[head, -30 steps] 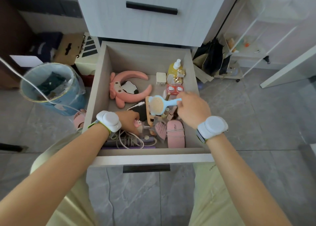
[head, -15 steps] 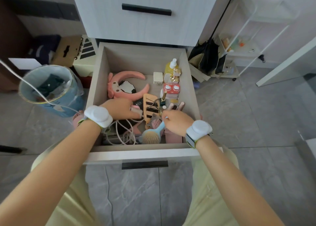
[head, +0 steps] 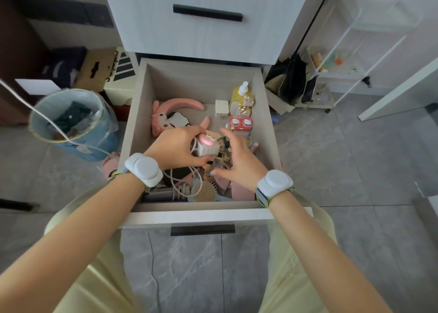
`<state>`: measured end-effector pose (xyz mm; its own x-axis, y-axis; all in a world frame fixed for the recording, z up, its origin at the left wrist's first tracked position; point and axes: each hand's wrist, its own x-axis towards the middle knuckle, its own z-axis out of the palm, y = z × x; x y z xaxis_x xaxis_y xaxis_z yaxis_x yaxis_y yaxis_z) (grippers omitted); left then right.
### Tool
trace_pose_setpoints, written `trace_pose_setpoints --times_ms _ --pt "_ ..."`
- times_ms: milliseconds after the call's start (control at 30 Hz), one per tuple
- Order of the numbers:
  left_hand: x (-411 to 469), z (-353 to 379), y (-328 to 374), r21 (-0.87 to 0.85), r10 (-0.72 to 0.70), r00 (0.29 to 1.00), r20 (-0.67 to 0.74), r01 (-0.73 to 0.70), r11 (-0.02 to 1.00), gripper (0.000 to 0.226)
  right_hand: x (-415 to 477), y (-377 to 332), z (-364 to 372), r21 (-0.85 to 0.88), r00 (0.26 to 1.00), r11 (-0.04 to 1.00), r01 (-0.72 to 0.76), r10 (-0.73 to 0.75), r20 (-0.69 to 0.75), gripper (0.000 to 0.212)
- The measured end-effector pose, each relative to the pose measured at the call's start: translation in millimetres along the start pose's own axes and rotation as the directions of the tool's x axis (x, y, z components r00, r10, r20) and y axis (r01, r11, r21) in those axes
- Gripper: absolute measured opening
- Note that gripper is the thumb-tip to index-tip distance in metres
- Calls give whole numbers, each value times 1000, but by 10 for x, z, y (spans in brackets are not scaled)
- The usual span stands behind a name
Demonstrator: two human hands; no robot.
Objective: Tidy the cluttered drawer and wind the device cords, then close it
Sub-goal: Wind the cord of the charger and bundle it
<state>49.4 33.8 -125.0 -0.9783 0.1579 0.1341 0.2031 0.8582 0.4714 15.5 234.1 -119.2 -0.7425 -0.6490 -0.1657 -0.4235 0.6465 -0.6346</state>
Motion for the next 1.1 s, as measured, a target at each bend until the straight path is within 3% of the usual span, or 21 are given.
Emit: trace_pose_setpoints --times_ms 33,100,200,333,400,500,600,667,767,833,933,1033,1100 --pt "22 1 44 -49 30 1000 -1 -30 998 74 -11 -43 -14 10 997 997 72 -72 -13 100" --pt "77 17 179 -223 56 998 12 -51 974 70 -35 -61 -49 54 990 990 132 -128 -64 94" --pt "137 68 366 -479 -9 999 43 29 877 54 -65 -47 -116 142 959 988 63 -20 -284 63" --pt "31 8 492 -770 -197 980 39 155 619 40 -144 -59 -232 287 812 958 6 163 -561 41" --pt "-78 -71 484 -806 -252 967 46 185 563 34 -197 -52 -360 161 797 987 25 77 -599 38" --pt "-416 -273 445 -686 -285 958 -1 207 698 28 -383 -164 -540 -208 851 974 91 -184 -492 34" --pt "-686 -448 328 -619 -408 908 -91 269 738 26 -541 -251 -678 -362 847 928 92 -264 -461 34" --pt "-878 -579 366 -680 -507 849 -150 284 676 27 -711 -281 -756 -476 830 876 84 -325 -453 38" --pt "-973 -682 474 -778 -705 695 -142 362 513 37 -882 -279 -847 -519 798 854 -32 -291 -528 40" --pt "-1013 -748 644 -824 -755 652 -75 386 415 42 -1060 -324 -874 -435 757 897 -77 -231 -611 32" --pt "-1070 -809 1103 -892 -664 747 15 310 328 40 -1360 -529 -769 -222 746 975 -17 -135 -653 23" --pt "-1087 -756 1540 -908 -562 823 -80 173 382 38 -1577 -839 -564 235 794 970 58 98 -601 29" --pt "-1101 -661 1728 -897 -522 836 -168 89 432 33 -1758 -997 -436 407 787 912 45 218 -576 32"
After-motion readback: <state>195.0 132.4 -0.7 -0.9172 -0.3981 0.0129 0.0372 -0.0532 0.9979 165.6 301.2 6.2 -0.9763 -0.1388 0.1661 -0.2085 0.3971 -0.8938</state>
